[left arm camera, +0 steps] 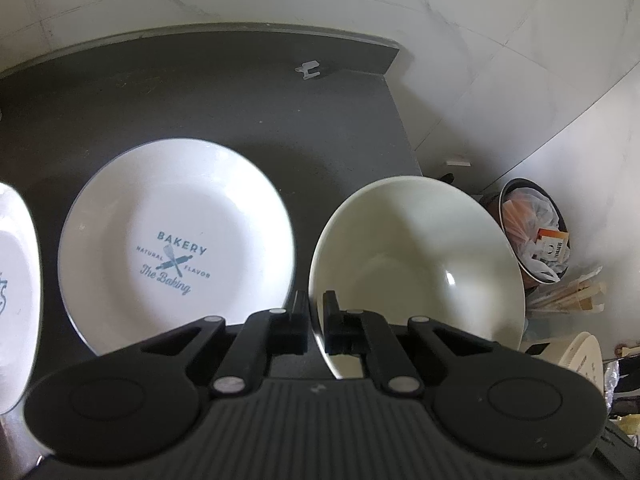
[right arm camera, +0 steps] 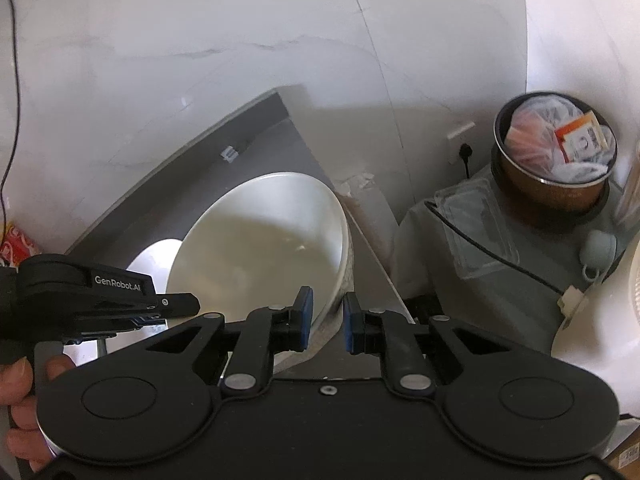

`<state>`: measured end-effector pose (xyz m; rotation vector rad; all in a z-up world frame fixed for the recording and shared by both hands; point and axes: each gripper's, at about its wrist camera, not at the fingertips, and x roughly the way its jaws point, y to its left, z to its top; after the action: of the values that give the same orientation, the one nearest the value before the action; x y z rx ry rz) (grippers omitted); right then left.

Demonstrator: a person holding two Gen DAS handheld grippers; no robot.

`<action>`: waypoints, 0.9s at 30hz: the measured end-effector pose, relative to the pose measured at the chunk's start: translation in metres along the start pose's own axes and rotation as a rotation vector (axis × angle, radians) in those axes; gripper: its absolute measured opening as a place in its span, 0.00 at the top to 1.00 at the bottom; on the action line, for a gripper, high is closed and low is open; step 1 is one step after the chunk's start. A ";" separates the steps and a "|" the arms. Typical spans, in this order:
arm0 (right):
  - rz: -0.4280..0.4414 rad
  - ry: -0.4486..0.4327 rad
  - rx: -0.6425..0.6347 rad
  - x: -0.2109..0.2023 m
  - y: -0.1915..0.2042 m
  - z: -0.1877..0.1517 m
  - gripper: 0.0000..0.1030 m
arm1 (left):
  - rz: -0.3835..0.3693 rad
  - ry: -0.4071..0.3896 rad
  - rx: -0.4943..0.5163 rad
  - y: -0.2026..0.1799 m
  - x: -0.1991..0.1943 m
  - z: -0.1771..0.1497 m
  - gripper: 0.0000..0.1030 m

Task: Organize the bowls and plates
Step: 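Close both grippers on the rim of the other white bowl, then carry the second white bowl and lower it onto the stacked bowls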

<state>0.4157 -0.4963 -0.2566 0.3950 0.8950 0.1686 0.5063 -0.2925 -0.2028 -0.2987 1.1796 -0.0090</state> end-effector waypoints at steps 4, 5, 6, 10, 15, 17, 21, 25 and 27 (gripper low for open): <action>0.001 -0.023 -0.021 -0.009 0.007 0.000 0.85 | -0.012 -0.016 -0.002 0.004 -0.009 -0.001 0.95; 0.004 -0.028 -0.017 -0.012 0.008 0.000 0.85 | -0.017 -0.029 0.008 0.004 -0.014 -0.002 0.95; 0.009 -0.033 -0.011 -0.015 0.009 0.000 0.85 | -0.019 -0.042 0.018 0.004 -0.017 -0.003 0.95; 0.026 -0.050 -0.002 -0.027 0.016 -0.001 0.85 | -0.040 -0.067 0.010 0.010 -0.036 -0.005 0.95; 0.052 -0.076 -0.025 -0.045 0.033 -0.003 0.85 | -0.054 -0.093 0.001 0.023 -0.063 -0.009 0.95; 0.059 -0.087 -0.035 -0.052 0.040 -0.005 0.85 | -0.061 -0.105 0.001 0.028 -0.074 -0.011 0.94; 0.070 -0.103 -0.053 -0.065 0.055 -0.012 0.85 | -0.090 -0.135 -0.019 0.044 -0.095 -0.013 0.94; 0.074 -0.112 -0.059 -0.076 0.069 -0.018 0.85 | -0.109 -0.161 -0.026 0.056 -0.115 -0.016 0.95; 0.080 -0.113 -0.060 -0.082 0.076 -0.021 0.85 | -0.113 -0.166 -0.035 0.062 -0.124 -0.020 0.95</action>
<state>0.3497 -0.4463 -0.1786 0.3806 0.7619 0.2439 0.4312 -0.2169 -0.1115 -0.3890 0.9975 -0.0612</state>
